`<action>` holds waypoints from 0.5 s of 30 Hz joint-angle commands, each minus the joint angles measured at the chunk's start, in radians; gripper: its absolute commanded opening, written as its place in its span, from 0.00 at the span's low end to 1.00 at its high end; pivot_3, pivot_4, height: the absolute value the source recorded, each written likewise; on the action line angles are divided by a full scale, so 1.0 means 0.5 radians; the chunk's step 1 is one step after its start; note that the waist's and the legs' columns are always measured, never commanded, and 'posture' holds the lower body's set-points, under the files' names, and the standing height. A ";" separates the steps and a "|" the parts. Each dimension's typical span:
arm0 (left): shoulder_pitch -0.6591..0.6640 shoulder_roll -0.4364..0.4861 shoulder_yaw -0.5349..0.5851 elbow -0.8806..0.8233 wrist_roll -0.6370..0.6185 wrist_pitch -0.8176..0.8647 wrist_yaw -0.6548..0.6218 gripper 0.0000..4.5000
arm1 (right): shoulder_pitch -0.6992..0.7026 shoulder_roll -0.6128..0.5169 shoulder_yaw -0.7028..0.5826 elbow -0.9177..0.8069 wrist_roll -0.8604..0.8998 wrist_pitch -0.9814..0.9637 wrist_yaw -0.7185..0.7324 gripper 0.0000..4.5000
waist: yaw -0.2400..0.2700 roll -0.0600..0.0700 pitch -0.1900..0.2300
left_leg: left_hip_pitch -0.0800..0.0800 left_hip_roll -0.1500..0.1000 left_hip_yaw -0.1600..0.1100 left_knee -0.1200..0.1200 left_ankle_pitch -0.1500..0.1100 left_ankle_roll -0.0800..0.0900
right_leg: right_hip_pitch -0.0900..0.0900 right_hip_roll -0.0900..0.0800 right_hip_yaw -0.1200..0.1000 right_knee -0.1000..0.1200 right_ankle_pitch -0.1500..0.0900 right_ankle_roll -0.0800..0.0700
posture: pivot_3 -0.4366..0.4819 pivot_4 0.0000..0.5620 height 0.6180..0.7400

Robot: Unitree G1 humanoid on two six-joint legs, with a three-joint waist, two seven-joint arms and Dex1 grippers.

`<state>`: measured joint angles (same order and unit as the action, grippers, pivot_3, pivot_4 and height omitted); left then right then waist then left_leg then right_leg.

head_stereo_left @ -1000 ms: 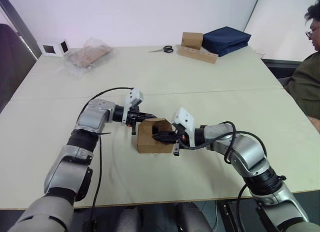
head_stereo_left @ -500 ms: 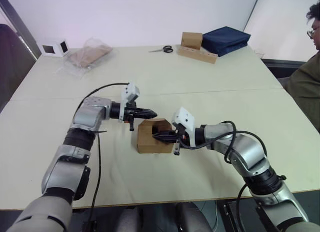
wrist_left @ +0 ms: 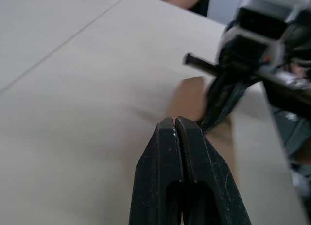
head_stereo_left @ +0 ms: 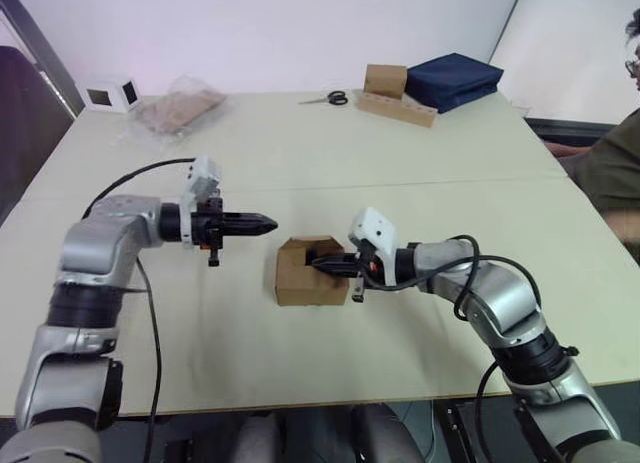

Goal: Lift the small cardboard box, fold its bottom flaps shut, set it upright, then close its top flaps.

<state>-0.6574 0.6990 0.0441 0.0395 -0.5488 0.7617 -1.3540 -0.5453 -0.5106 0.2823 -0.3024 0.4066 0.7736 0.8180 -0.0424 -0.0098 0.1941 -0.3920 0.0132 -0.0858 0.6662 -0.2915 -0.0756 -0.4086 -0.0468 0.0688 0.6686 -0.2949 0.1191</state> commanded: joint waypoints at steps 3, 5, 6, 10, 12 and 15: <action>0.172 -0.008 -0.015 -0.303 -0.110 0.080 0.125 0.00 | 0.013 -0.013 -0.034 -0.057 0.005 -0.020 0.012 0.00 | -0.004 0.000 0.000 | 0.001 0.000 0.000 0.000 0.000 0.000 | 0.000 0.001 0.000 0.000 0.000 0.000 | 0.48 0.27 1.00; 0.234 -0.020 -0.084 -0.289 -0.045 0.008 0.154 0.00 | 0.010 -0.016 -0.040 -0.060 0.006 -0.016 0.011 0.00 | -0.004 0.000 0.000 | 0.002 0.001 0.000 0.000 0.000 0.000 | 0.000 0.002 0.000 0.000 0.000 0.000 | 0.48 0.27 1.00; 0.256 -0.024 -0.114 -0.278 -0.020 -0.023 0.165 0.00 | 0.008 -0.019 -0.044 -0.061 0.008 -0.014 0.011 0.00 | -0.004 0.000 0.000 | 0.002 0.001 0.000 0.000 0.000 0.000 | 0.000 0.002 0.000 0.000 0.000 0.000 | 0.48 0.27 1.00; 0.326 -0.011 -0.222 -0.224 0.077 -0.142 0.171 0.00 | -0.005 -0.033 -0.060 -0.070 0.011 -0.005 0.008 0.00 | -0.001 0.000 0.000 | 0.001 0.000 0.001 -0.001 0.000 0.000 | 0.000 0.001 0.000 -0.001 0.000 0.000 | 0.48 0.27 1.00; 0.339 -0.006 -0.238 -0.206 0.086 -0.162 0.168 0.00 | -0.006 -0.037 -0.067 -0.077 0.014 0.001 0.007 0.00 | -0.002 0.000 0.000 | 0.001 0.000 0.001 0.000 0.000 0.000 | 0.000 0.001 0.000 -0.001 0.000 0.000 | 0.48 0.27 1.00; 0.358 -0.015 -0.259 -0.172 0.109 -0.196 0.171 0.00 | -0.004 -0.045 -0.077 -0.092 0.017 0.011 0.003 0.00 | -0.002 0.000 0.000 | 0.001 0.000 0.001 -0.001 0.000 0.000 | 0.000 0.001 0.000 -0.001 0.000 0.000 | 0.48 0.27 1.00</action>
<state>-0.4840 0.6857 -0.0770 -0.0468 -0.5031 0.6813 -1.2680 -0.5380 -0.5288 0.2667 -0.3069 0.4068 0.7811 0.8201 -0.0434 -0.0096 0.1941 -0.3915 0.0134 -0.0853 0.6659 -0.2915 -0.0756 -0.4086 -0.0463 0.0690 0.6684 -0.2949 0.1190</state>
